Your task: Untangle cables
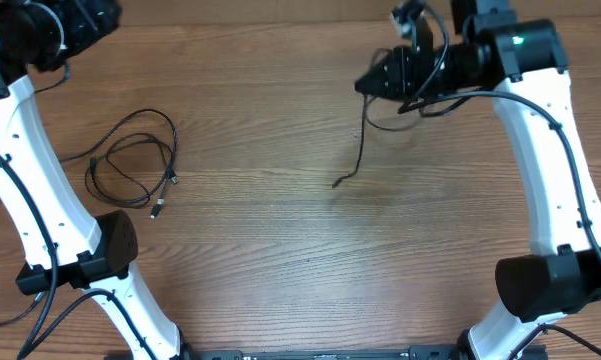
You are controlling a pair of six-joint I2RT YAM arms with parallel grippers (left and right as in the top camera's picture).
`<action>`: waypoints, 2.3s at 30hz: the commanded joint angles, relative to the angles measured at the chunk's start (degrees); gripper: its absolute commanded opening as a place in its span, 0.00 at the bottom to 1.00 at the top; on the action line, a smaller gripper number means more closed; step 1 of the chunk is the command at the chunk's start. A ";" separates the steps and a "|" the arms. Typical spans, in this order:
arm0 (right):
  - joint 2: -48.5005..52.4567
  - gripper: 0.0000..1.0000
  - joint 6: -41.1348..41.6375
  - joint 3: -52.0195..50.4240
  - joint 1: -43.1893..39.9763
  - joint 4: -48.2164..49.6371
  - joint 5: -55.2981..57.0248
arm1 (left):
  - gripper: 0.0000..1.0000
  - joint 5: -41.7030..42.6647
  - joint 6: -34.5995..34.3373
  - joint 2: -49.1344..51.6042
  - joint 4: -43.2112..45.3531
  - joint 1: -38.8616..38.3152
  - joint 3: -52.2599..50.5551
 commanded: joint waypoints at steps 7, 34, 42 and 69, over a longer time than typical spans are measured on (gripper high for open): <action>-0.57 0.04 2.82 15.50 -0.44 -1.05 -19.96 | 1.00 20.85 21.57 -1.16 1.49 -7.39 0.81; -3.45 0.04 27.19 18.78 -0.13 28.00 -43.43 | 0.97 60.39 55.06 12.76 4.31 -21.20 0.70; -3.93 0.04 47.54 18.75 3.32 51.17 -43.43 | 0.95 60.70 54.36 12.96 12.68 -25.79 0.70; 1.09 0.41 8.94 16.15 -6.99 21.66 -31.17 | 0.04 -2.23 11.45 1.36 7.06 -17.79 0.94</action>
